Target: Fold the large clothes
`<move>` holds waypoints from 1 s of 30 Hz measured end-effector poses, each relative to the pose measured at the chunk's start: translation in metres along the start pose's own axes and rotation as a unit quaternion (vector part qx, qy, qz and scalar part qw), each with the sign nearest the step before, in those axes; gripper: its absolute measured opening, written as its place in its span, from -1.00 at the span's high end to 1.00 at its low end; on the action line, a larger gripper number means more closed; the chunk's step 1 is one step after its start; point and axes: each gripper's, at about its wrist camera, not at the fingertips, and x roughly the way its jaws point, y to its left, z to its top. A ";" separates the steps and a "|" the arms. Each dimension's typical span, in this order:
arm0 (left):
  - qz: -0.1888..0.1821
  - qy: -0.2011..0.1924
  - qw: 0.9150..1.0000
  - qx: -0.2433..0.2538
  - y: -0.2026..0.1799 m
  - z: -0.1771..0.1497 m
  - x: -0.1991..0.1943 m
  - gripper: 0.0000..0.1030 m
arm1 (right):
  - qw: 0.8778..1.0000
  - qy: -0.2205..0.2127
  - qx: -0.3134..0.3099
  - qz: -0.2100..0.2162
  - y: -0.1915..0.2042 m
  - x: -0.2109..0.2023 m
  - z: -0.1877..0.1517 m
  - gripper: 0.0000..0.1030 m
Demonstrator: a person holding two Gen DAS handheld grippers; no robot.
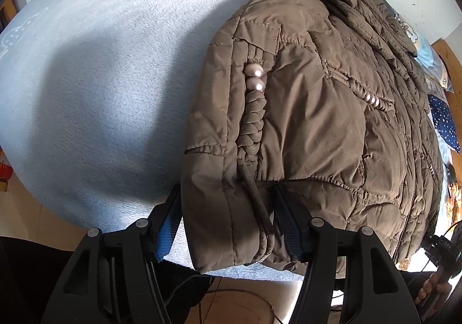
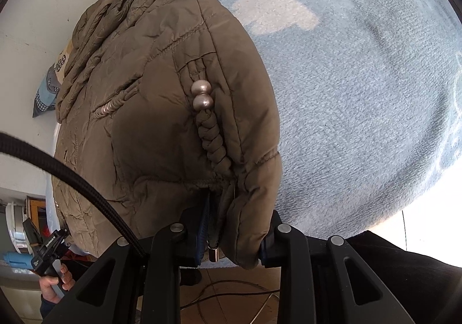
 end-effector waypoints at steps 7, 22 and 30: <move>0.002 -0.023 0.999 0.050 -0.022 -0.006 -0.014 0.53 | 1.000 -0.012 -0.011 0.020 -0.004 -0.014 -0.001 0.68; -0.068 -0.148 0.983 0.081 -0.021 -0.008 -0.090 0.66 | 0.975 -0.174 -0.089 0.110 0.022 -0.096 -0.018 0.75; -0.085 -0.168 0.978 0.094 -0.016 -0.003 -0.103 0.67 | 0.964 -0.210 -0.108 0.124 0.029 -0.117 -0.018 0.75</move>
